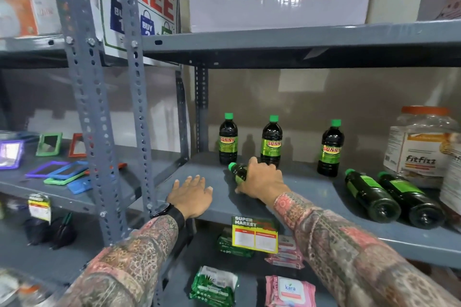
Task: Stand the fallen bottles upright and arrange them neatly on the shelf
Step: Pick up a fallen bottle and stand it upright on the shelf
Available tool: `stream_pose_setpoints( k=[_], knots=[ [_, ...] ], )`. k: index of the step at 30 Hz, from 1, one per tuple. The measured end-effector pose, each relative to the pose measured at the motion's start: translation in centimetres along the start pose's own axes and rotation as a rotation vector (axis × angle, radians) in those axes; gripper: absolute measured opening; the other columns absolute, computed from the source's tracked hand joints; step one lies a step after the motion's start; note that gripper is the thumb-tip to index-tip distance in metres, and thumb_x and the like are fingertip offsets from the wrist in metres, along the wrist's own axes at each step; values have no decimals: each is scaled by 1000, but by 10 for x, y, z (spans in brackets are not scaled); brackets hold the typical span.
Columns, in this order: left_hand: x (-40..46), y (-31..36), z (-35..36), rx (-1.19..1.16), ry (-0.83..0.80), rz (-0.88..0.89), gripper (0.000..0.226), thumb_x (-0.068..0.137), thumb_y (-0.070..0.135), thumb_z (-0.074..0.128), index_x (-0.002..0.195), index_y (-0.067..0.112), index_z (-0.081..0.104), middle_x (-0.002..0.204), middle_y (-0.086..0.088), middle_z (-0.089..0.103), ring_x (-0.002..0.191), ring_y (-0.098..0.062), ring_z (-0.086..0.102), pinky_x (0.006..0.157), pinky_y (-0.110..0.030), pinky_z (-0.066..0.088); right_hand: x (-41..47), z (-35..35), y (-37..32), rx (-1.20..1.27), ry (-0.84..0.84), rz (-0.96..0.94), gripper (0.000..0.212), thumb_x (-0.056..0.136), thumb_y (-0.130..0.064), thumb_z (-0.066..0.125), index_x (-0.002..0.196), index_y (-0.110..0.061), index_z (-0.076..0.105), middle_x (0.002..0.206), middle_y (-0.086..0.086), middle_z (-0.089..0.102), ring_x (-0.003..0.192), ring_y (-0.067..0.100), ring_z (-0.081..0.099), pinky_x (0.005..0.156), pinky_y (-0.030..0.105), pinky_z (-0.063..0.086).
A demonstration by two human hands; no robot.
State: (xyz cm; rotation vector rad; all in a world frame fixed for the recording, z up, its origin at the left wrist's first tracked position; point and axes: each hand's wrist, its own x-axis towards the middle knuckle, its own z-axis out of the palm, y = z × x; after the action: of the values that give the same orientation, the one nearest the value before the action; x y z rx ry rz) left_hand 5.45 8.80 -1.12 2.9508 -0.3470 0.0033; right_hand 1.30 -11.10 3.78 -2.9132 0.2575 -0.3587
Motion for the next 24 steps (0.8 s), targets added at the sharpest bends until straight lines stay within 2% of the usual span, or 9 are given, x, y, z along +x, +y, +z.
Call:
stream_pose_setpoints(
  k=[3,6,8,11,13,16,19,21,24],
  knots=[
    [-1,2,1,19,-5,-5,68,109,47,13,169,15,9,179,0,2,165,-22,2,132,-50,-4,10,7,-11,89,45,-25,75,75,-61,82,127,-20,47,125,10,70,121,38,62,101,52,45],
    [-2,4,1,29,-4,-13,68,108,46,13,169,15,8,179,0,1,165,-21,1,132,-50,-4,17,14,-17,254,140,-54,78,76,-64,77,135,-24,46,126,3,69,122,34,58,99,51,41],
    [-2,4,1,38,1,-15,69,108,47,12,169,15,8,179,0,1,165,-21,1,132,-51,-3,20,21,-21,440,197,-59,78,77,-67,73,139,-29,45,115,-8,64,120,30,50,92,48,35],
    [0,2,1,35,-1,-13,69,108,47,12,169,15,8,179,-1,2,165,-22,1,132,-51,-3,24,33,-26,755,227,-69,78,75,-67,72,142,-41,41,97,-30,45,111,20,39,87,43,27],
    [0,1,2,30,4,-6,69,107,47,12,169,15,8,179,-1,2,165,-22,1,132,-51,-4,26,39,-27,924,204,-69,77,77,-63,76,143,-45,40,102,-26,52,115,20,44,96,43,33],
    [0,1,1,24,9,-1,69,108,47,12,169,16,9,179,0,3,165,-21,1,132,-50,-4,31,46,-27,1168,176,-76,69,85,-34,85,141,-35,45,122,2,67,125,29,59,109,54,48],
    [-1,2,0,29,7,5,69,108,47,12,169,15,9,179,-1,3,165,-21,1,132,-50,-4,34,50,-24,1215,186,-87,60,88,-18,82,135,-31,47,122,4,71,115,23,68,103,47,55],
    [-2,3,0,34,3,7,68,108,46,12,169,15,9,179,-1,3,165,-21,1,133,-50,-3,35,52,-24,1168,185,-96,60,89,-21,80,139,-28,48,121,-3,70,115,20,68,101,43,55],
    [-3,4,-1,45,9,7,68,109,47,12,169,15,10,179,-1,4,165,-21,1,133,-51,-2,37,56,-25,981,262,-103,79,80,-39,86,146,-20,46,130,-4,57,125,16,54,108,38,46]
  ],
)
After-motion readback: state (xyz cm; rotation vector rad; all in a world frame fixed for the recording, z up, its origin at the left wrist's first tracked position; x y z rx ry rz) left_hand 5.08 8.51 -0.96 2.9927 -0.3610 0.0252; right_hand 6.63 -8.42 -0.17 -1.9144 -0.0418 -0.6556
